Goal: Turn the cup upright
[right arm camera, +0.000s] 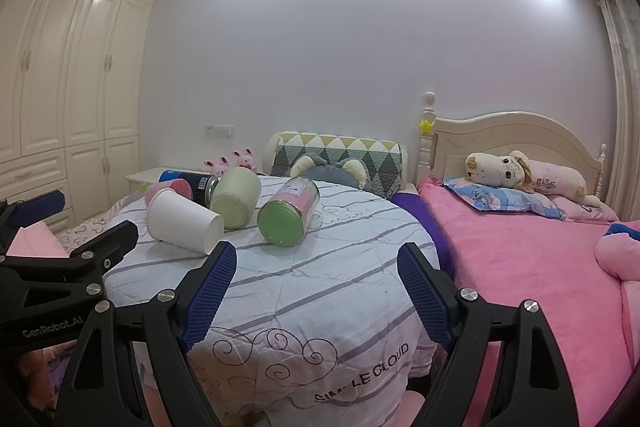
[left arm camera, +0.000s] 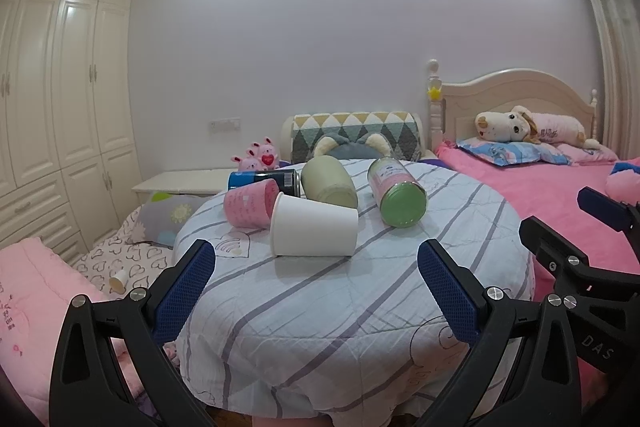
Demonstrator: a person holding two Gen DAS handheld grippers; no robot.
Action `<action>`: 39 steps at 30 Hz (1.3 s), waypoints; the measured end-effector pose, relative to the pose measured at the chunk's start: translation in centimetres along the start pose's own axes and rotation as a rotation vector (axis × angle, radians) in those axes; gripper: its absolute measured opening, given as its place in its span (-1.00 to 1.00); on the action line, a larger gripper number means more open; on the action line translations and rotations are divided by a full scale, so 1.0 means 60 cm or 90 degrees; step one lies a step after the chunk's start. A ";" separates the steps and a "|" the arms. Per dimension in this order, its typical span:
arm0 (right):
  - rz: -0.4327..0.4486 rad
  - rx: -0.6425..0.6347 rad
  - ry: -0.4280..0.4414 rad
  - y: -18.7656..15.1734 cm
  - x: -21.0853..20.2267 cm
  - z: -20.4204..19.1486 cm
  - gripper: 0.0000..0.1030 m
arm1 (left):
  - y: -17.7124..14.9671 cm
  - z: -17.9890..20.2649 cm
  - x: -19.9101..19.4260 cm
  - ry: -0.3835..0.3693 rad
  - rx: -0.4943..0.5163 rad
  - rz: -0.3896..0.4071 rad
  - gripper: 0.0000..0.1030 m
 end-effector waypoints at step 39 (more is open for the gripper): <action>-0.093 -0.057 0.140 0.089 0.148 -0.082 0.63 | 0.037 -0.167 0.091 0.094 -0.134 -0.126 0.99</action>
Point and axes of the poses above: each gripper's, at about its wrist camera, not at the fingertips, and x roughly the way its jaws point, z to its right, y to its top, the point moved 1 cm from there along x, roughly the way its jaws point, and after that the axes turned 13 degrees about -y, right-handed, at the moved point
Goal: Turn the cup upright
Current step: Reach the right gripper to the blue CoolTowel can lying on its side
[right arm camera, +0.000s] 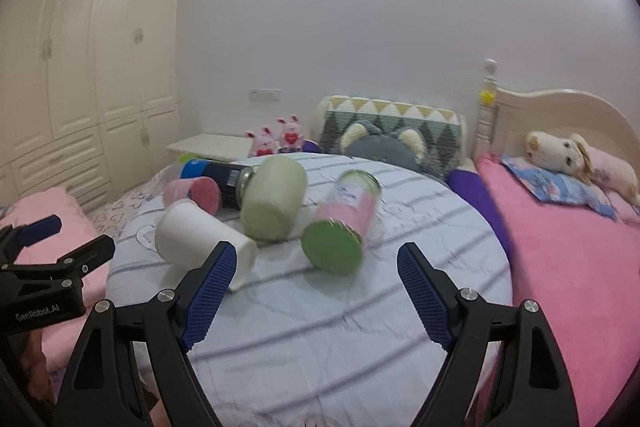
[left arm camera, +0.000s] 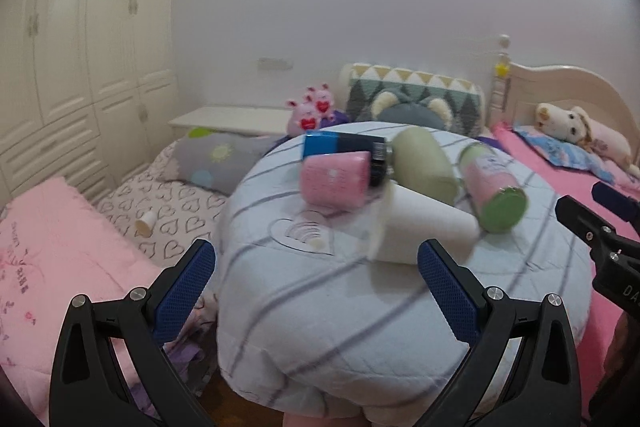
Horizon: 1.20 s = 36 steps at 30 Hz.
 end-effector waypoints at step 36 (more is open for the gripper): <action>-0.288 -0.650 0.376 0.156 0.365 -0.317 0.63 | 0.017 -0.146 0.139 0.232 -0.462 -0.110 0.99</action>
Point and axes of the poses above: each gripper's, at about its wrist camera, not at the fingertips, and x roughly the way its jaws point, z to its right, y to its top, the point moved 1 cm from there along x, roughly the way its jaws point, and after that the axes turned 13 degrees about -y, right-handed, at the moved point
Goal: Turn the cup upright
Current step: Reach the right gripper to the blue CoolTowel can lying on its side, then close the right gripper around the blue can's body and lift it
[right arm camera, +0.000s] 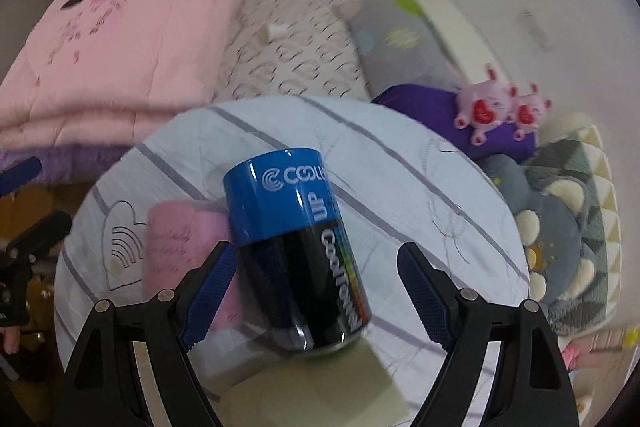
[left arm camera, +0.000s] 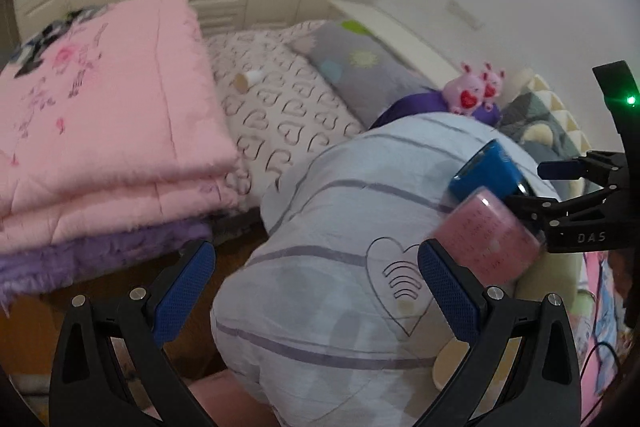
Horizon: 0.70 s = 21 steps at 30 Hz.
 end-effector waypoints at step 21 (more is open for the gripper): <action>-0.133 -0.012 0.112 0.002 0.069 0.008 0.36 | -0.012 -0.038 0.067 0.060 -0.068 -0.086 0.99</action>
Point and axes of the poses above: each gripper's, at about its wrist camera, not at the fingertips, and x roughly the way its jaws point, z to its right, y to its top, the point moved 1 cm from there along x, roughly the way its jaws point, and after that the axes turned 13 degrees about -y, right-handed, at the moved point
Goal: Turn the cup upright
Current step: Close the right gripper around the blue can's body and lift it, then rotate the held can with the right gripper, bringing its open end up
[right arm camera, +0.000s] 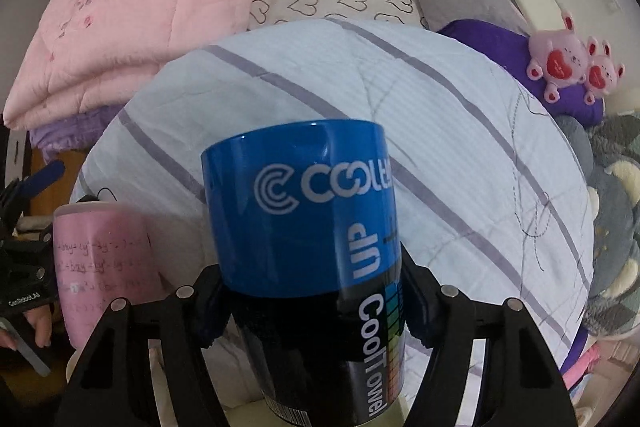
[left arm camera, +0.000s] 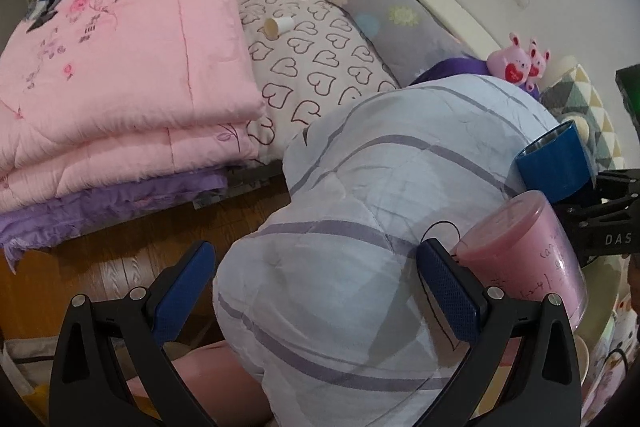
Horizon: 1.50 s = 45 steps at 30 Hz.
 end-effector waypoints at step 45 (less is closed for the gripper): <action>0.002 0.767 0.065 -0.425 -0.127 -0.126 0.36 | -0.126 0.181 -0.141 -0.158 0.649 -0.108 0.99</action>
Point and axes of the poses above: each gripper's, at about its wrist camera, not at the fingertips, and x roughly the way its jaws point, z to its right, y to its top, the point moved 1 cm from there along x, roughly the way its jaws point, and after that the axes turned 13 degrees about -y, right-handed, at the moved point
